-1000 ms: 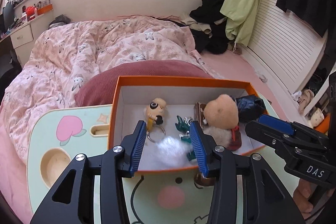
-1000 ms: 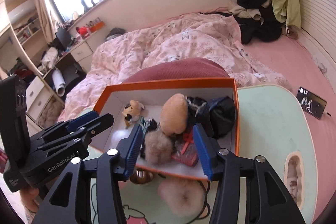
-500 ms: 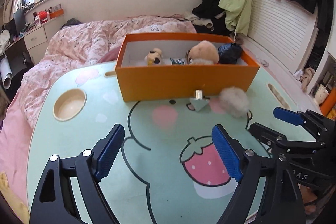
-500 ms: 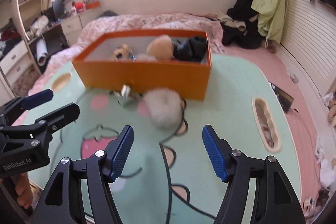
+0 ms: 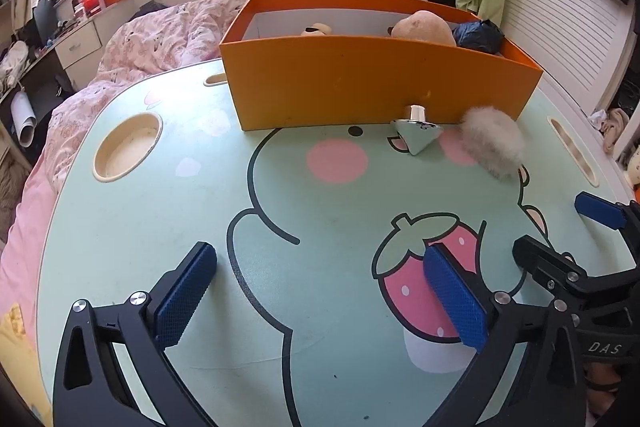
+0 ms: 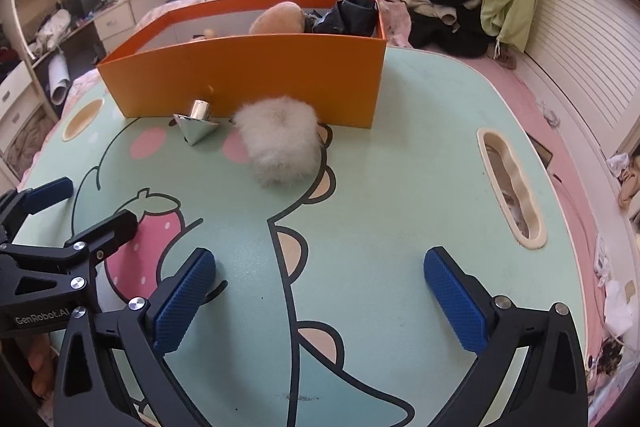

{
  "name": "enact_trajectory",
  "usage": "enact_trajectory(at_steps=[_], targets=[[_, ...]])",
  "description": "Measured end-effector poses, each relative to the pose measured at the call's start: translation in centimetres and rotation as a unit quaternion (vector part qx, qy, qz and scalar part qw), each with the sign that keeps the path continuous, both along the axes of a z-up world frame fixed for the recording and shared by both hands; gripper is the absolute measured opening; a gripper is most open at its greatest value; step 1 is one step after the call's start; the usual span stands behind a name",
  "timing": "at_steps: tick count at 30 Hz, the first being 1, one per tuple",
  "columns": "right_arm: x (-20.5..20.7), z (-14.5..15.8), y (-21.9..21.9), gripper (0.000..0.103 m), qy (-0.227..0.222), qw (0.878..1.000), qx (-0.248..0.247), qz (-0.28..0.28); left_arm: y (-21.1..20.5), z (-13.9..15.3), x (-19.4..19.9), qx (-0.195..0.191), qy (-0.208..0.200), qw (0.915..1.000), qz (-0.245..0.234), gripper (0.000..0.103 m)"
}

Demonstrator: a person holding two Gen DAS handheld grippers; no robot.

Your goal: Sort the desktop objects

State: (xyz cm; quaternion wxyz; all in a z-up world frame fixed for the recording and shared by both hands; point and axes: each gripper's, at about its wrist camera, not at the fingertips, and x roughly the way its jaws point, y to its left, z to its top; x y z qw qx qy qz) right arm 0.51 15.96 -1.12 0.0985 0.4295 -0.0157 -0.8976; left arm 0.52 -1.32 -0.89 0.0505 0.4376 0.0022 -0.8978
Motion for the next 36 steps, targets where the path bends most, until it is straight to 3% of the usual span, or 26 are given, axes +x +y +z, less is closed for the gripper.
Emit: enact_trajectory(at_steps=[36], targets=[[0.2, 0.14, -0.18, 0.103, 0.004, 1.0, 0.001, 0.002, 0.03, -0.01, 0.1, 0.0, 0.001, 1.0, 0.0, 0.103]])
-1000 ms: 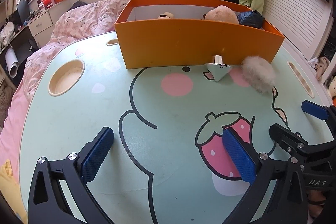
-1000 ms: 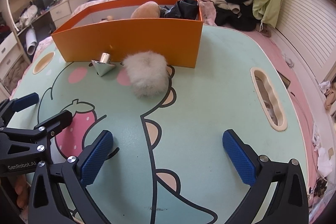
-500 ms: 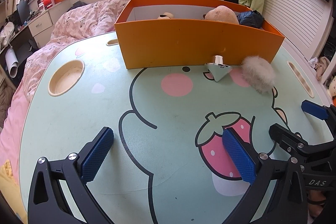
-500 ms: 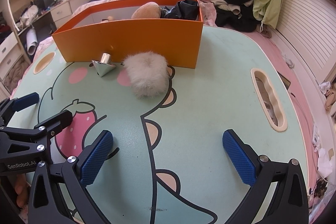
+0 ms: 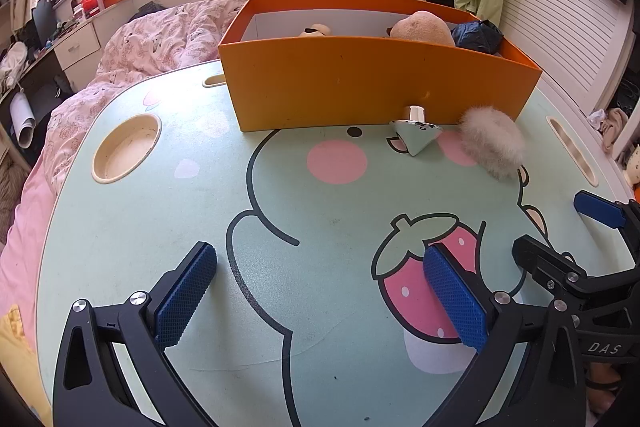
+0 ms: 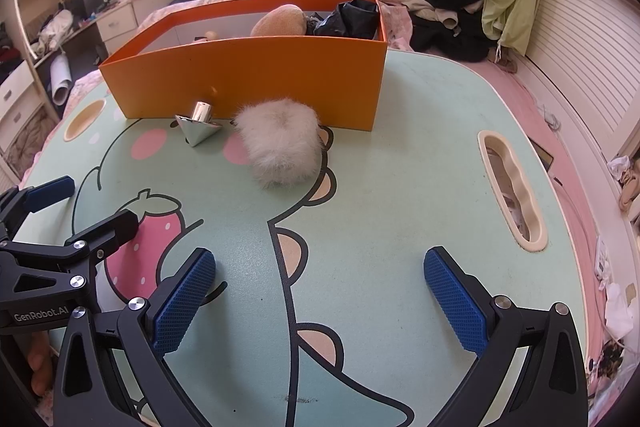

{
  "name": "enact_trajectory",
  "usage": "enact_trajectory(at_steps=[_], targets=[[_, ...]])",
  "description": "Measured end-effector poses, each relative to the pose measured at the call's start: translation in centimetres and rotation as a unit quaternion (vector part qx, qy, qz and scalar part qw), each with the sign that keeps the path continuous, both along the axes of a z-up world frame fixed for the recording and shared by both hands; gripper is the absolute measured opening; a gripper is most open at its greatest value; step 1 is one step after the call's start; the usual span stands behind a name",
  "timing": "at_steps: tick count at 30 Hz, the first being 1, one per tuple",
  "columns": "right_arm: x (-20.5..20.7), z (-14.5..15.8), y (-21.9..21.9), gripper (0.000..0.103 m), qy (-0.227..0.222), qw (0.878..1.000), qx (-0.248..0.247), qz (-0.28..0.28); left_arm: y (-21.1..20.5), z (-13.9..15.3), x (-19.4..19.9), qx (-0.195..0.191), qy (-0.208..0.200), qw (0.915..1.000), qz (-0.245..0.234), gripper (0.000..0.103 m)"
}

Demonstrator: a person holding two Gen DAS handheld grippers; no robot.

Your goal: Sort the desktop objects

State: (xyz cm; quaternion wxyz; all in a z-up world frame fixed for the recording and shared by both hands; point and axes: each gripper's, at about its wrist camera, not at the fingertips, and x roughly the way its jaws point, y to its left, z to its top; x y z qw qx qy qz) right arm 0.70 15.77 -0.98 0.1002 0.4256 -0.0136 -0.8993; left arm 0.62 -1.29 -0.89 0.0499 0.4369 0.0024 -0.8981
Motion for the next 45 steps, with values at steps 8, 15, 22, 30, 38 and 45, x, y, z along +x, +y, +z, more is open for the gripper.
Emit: enact_trajectory(at_steps=[8, 15, 22, 30, 38, 45], targets=[[-0.5, 0.6, 0.0, 0.103, -0.005, 1.0, 0.001, -0.006, 0.0, 0.0, 0.0, 0.001, 0.0, 1.0, 0.0, 0.103], [-2.3, 2.7, 0.3, 0.103, -0.003, 1.0, -0.025, -0.007, 0.1, 0.1, -0.1, 0.002, 0.0, 1.0, 0.0, 0.103], [-4.5, 3.9, 1.1, 0.103, -0.007, 0.999, -0.039, -0.029, 0.1, 0.0, -0.1, 0.002, 0.001, 1.0, 0.0, 0.103], [-5.2, 4.0, 1.3, 0.103, -0.012, 0.998, -0.056, -0.016, 0.1, 0.0, -0.1, 0.002, 0.0, 1.0, 0.0, 0.103], [-8.4, 3.2, -0.7, 0.103, -0.035, 0.998, -0.045, -0.009, 0.1, 0.0, 0.0, 0.002, 0.0, 1.0, 0.001, 0.103], [-8.8, 2.2, -1.9, 0.054, -0.049, 0.998, -0.026, 0.002, 0.1, 0.0, 0.0, 0.002, 0.0, 1.0, 0.001, 0.103]])
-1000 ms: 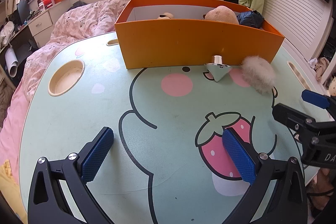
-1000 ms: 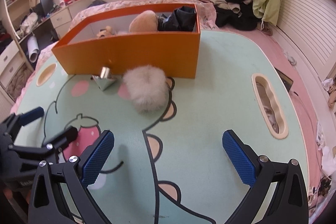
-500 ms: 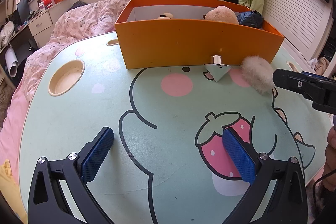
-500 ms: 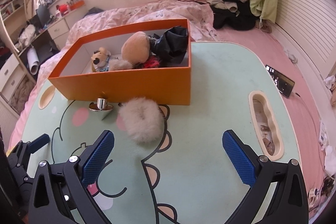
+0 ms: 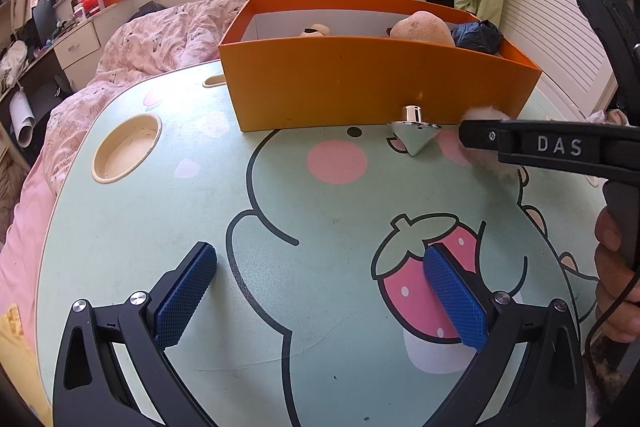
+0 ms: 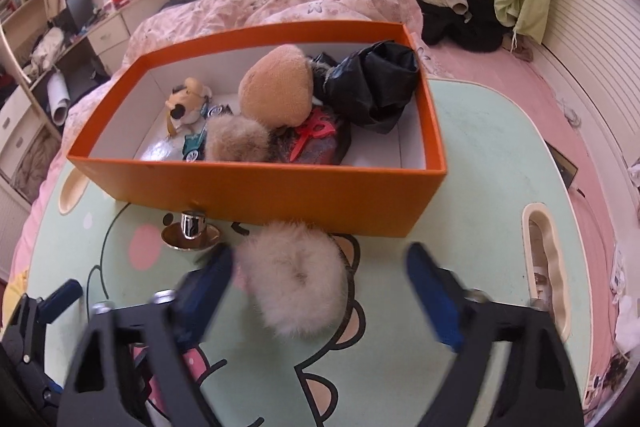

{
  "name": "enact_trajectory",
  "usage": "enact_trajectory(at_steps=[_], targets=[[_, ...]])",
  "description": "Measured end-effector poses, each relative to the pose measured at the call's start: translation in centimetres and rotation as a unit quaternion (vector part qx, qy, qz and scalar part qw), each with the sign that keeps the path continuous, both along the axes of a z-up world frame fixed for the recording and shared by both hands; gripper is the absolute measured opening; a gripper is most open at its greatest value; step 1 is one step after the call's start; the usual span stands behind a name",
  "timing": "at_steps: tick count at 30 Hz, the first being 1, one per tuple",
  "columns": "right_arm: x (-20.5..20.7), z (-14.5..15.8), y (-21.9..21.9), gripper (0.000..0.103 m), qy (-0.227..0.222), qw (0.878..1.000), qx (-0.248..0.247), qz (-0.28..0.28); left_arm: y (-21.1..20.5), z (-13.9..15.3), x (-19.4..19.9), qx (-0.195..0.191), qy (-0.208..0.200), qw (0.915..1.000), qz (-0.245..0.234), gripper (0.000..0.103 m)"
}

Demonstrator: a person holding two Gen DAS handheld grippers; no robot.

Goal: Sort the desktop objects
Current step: 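Grasp the white pompom beside the orange box with the right gripper, then grasp the silver metal cone with the left gripper while the right gripper holds the pompom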

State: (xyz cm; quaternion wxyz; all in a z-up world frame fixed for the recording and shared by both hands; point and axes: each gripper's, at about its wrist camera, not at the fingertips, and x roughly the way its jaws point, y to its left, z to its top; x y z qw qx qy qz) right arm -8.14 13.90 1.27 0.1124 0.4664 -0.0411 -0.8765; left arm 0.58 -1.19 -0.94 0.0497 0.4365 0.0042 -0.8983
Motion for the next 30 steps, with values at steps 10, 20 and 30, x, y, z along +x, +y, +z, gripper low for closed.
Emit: enact_trajectory(at_steps=[10, 20, 30], targets=[[5.1, 1.7, 3.4, 0.033, 0.049, 0.998, -0.037, -0.023, 0.4, 0.2, 0.0, 0.0, -0.001, 1.0, -0.001, 0.103], [7.1, 1.6, 6.7, 0.033, 0.048, 0.996, -0.064, -0.043, 2.7, 2.8, -2.6, -0.021, 0.025, 0.9987, -0.039, 0.103], [7.5, 1.4, 7.1, 0.034, 0.045, 0.995, -0.07, -0.049, 3.6, 2.9, -8.2, 0.002, -0.001, 0.9977, -0.067, 0.089]])
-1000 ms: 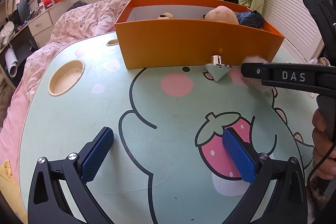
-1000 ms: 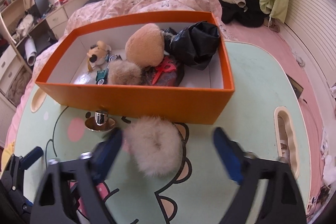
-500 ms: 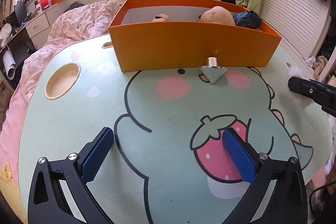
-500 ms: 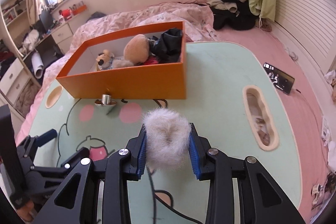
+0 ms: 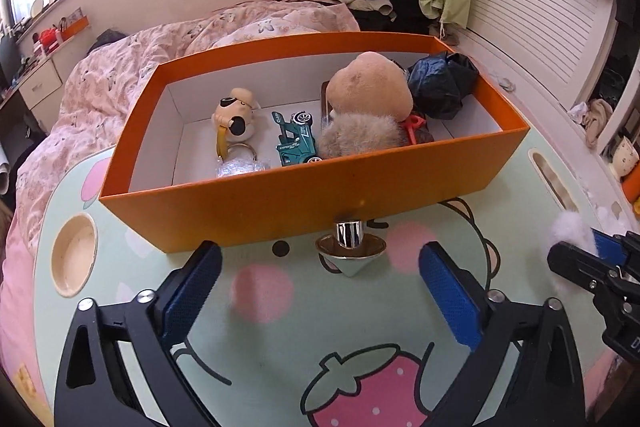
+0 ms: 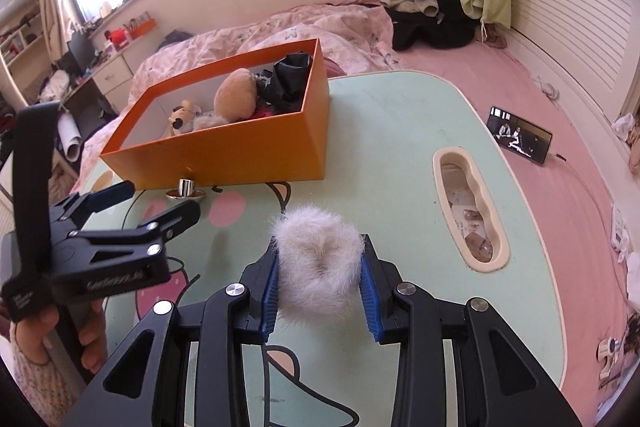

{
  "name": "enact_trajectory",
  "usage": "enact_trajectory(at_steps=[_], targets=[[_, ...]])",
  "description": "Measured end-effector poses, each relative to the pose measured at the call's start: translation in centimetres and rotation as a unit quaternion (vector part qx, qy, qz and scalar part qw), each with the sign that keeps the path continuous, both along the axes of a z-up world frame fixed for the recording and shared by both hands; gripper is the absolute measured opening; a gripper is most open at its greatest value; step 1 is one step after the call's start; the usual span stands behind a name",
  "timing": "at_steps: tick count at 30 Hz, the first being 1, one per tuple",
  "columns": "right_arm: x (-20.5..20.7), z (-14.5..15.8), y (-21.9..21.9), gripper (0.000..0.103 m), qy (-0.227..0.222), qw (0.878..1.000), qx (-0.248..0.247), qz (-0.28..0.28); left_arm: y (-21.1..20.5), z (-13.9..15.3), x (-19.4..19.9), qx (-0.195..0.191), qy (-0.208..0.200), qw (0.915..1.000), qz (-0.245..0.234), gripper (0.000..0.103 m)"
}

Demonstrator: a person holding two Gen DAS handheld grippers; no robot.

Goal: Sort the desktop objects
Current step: 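Grasp the silver metal cone with the left gripper while the right gripper holds the pompom, then lower the silver cone and white pompom into the orange box and open both grippers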

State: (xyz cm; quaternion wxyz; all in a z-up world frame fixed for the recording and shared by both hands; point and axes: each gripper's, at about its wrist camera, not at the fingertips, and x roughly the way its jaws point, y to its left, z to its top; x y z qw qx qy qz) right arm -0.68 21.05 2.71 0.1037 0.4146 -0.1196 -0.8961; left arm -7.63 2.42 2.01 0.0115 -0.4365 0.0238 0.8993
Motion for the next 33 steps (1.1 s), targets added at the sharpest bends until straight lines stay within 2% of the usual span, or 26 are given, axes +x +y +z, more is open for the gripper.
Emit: enact_trajectory(at_steps=[1, 2, 3, 4, 6, 12, 19, 22, 26, 30, 33], targets=[[0.0, 0.0, 0.1, 0.034, 0.0, 1.0, -0.002, -0.001, -0.1, 0.0, 0.0, 0.009, -0.001, 0.9999, -0.003, 0.073], [-0.1, 0.0, 0.1, 0.034, 0.0, 1.0, -0.003, -0.001, -0.1, -0.2, 0.0, 0.019, -0.005, 0.9998, -0.009, 0.066], [-0.1, -0.1, 0.2, 0.034, -0.001, 1.0, -0.004, -0.002, -0.1, -0.4, 0.0, 0.028, -0.01, 0.9995, -0.015, 0.049], [-0.1, -0.1, 0.2, 0.034, -0.002, 1.0, -0.004, -0.004, -0.3, -0.7, 0.2, 0.036, -0.014, 0.999, -0.021, 0.039], [0.0, 0.0, 0.3, 0.034, -0.002, 1.0, -0.007, -0.007, -0.5, -0.9, 0.5, 0.039, -0.013, 0.9989, -0.022, 0.035], [0.2, 0.5, 0.3, 0.034, 0.004, 1.0, -0.006, -0.006, -2.0, 1.1, 3.3, 0.058, 0.029, 0.9979, -0.008, 0.033], [0.0, 2.7, -2.1, 0.034, 0.025, 0.999, -0.005, 0.022, -3.7, 6.1, 5.9, 0.069, 0.093, 0.9932, -0.008, 0.033], [-0.7, 5.0, -3.5, 0.034, 0.053, 0.998, -0.003, 0.034, -4.4, 8.2, 4.9, 0.065, 0.115, 0.9912, -0.009, 0.033], [-2.7, 7.9, -5.3, 0.034, 0.08, 0.996, 0.004, 0.05, -4.3, 9.7, 2.2, 0.058, 0.12, 0.991, -0.008, 0.033], [-6.0, 8.6, -7.1, 0.034, 0.081, 0.995, 0.023, 0.059, -4.3, 9.5, -0.8, 0.055, 0.108, 0.9926, -0.002, 0.033], [-8.9, 7.5, -8.2, 0.034, 0.065, 0.995, 0.044, 0.058, -4.8, 7.8, -3.1, 0.033, 0.086, 0.9954, 0.029, 0.034]])
